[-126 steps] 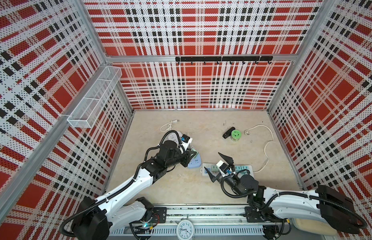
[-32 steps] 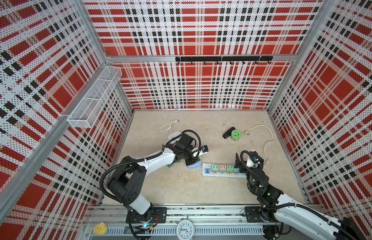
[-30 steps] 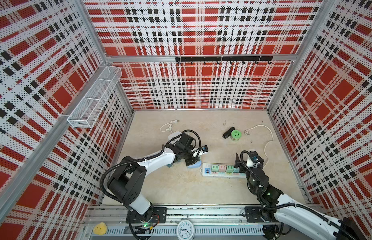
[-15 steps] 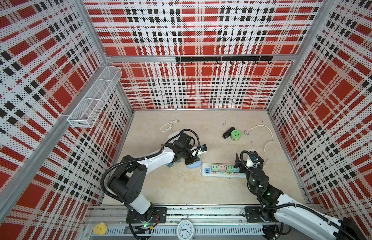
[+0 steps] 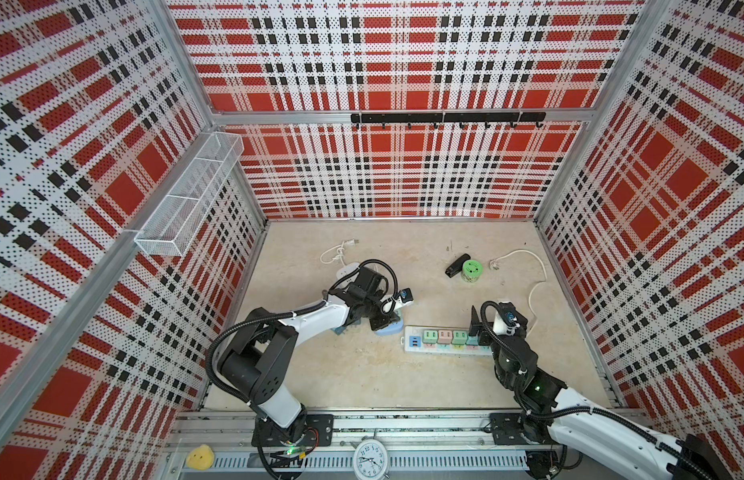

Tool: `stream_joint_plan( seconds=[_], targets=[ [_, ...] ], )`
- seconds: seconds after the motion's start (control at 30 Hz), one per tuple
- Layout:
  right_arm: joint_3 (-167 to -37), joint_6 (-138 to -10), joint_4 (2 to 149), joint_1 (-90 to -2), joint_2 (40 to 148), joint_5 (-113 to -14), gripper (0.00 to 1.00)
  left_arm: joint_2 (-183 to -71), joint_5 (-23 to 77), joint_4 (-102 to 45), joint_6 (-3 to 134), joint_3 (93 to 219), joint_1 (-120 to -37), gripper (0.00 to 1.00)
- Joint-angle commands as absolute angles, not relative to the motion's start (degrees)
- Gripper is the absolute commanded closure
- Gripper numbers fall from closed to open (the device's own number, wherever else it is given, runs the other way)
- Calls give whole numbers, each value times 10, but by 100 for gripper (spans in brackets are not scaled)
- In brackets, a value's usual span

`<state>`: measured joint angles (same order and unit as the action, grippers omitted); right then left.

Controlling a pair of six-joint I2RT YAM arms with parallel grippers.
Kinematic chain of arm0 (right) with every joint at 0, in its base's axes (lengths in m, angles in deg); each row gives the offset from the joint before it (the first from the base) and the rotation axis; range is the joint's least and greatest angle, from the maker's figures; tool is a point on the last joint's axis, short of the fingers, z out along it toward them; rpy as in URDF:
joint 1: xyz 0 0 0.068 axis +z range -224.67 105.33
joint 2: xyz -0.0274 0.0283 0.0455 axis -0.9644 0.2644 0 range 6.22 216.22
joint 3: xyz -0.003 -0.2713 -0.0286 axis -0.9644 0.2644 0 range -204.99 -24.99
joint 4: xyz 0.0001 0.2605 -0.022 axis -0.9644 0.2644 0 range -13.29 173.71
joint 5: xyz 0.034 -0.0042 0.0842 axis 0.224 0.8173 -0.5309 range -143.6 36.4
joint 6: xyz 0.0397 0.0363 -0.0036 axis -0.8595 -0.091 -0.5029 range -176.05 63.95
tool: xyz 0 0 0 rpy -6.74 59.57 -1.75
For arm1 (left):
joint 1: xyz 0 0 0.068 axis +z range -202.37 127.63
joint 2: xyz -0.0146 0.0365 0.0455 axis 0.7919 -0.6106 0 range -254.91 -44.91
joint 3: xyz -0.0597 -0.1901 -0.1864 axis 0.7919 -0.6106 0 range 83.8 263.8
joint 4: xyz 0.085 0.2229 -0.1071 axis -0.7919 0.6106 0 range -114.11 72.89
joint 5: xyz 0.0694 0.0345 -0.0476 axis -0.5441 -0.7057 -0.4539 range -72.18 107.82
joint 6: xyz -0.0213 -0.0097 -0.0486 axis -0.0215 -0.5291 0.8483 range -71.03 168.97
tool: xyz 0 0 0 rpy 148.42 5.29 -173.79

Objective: Insert the plug
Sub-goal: 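Lower the light-green adapter with the left gripper into the light-blue square strip's socket, then open and raise the left gripper while the right arm swings toward the teal adapters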

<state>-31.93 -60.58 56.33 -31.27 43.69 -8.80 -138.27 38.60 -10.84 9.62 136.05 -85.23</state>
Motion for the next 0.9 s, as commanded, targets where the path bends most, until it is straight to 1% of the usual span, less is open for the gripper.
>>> stream_joint_plan(
  seconds=[0.0,0.03,0.07,0.1,0.13,0.33,0.57,0.73,0.8,0.87],
  targets=[
    [-322,-609,537,-314,436,-90,0,-1408,319,-79,98,1329,-845,100],
    [-322,-609,537,-314,436,-90,0,-1405,314,-84,102,1329,-845,99],
    [-322,-608,538,-315,435,-90,0,-1401,313,-88,104,1328,-845,84],
    [-322,-609,538,-315,435,-90,0,-1395,312,-92,106,1326,-847,59],
    [-322,-609,538,-315,436,-90,0,-1387,311,-98,106,1323,-848,0],
    [-323,-609,539,-315,437,-89,0,-1305,310,-126,127,1315,-854,1],
    [-323,-609,535,-315,443,-89,0,-1170,255,-143,202,1304,-856,1],
    [-331,-611,535,-317,458,-88,0,-1041,216,-227,300,1233,-855,1],
    [-336,-613,539,-317,466,-86,0,-985,206,-276,337,1187,-853,1],
    [-343,-617,550,-318,470,-88,0,-935,171,-334,391,1137,-851,1]
  ],
)
